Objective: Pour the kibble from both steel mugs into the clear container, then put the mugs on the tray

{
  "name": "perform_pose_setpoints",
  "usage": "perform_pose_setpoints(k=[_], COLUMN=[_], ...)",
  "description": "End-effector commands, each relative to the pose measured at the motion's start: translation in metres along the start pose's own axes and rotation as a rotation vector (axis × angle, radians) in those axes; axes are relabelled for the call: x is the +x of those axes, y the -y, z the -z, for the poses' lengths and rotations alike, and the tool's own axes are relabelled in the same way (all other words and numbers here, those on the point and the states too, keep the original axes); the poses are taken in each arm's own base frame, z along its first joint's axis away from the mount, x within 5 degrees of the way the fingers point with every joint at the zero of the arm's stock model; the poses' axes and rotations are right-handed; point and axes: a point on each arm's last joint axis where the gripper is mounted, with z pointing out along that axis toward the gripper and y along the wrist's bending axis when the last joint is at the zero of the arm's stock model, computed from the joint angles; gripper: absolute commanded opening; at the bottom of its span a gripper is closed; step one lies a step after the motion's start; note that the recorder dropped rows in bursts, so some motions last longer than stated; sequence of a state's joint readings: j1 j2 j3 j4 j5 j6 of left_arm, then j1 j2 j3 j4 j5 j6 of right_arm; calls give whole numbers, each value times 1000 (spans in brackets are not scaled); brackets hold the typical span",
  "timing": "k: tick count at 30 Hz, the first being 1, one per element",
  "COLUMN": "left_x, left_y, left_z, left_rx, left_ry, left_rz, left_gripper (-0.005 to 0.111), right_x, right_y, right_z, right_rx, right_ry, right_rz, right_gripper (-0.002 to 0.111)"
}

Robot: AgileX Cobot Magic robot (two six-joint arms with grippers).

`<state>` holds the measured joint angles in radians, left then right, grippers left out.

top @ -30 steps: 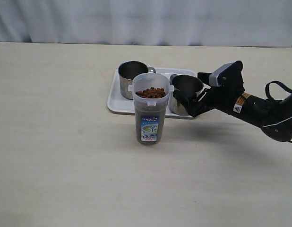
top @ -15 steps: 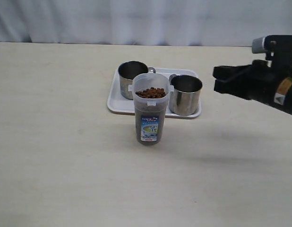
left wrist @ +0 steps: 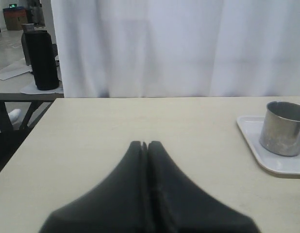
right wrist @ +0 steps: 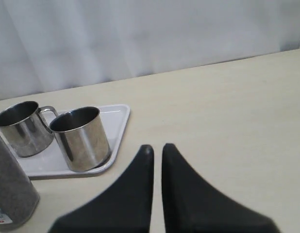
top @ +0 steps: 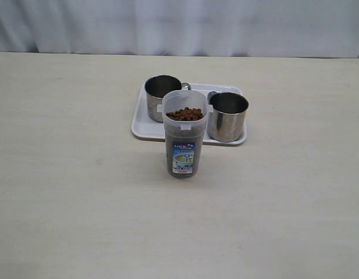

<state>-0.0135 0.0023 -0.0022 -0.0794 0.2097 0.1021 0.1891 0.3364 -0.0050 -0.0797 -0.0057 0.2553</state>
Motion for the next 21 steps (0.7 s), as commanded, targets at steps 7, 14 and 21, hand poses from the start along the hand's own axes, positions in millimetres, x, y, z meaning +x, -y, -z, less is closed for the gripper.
perform_pose_setpoints(k=[7,14,21], left_x=[-1,-1,-1], left_y=[0,0,0], left_z=[0,0,0], left_rx=[5,5,5], left_ry=[13,13,13], left_rz=[-1,-1,-1], left_gripper=[0,0,0], right_x=[1,0,5], right_y=[1,1,3], right_z=[16,16,16], right_rx=[-9,-9,17], right_ry=[78,81,31], right_rz=[-43,-43,47], right_gripper=[5,5,5])
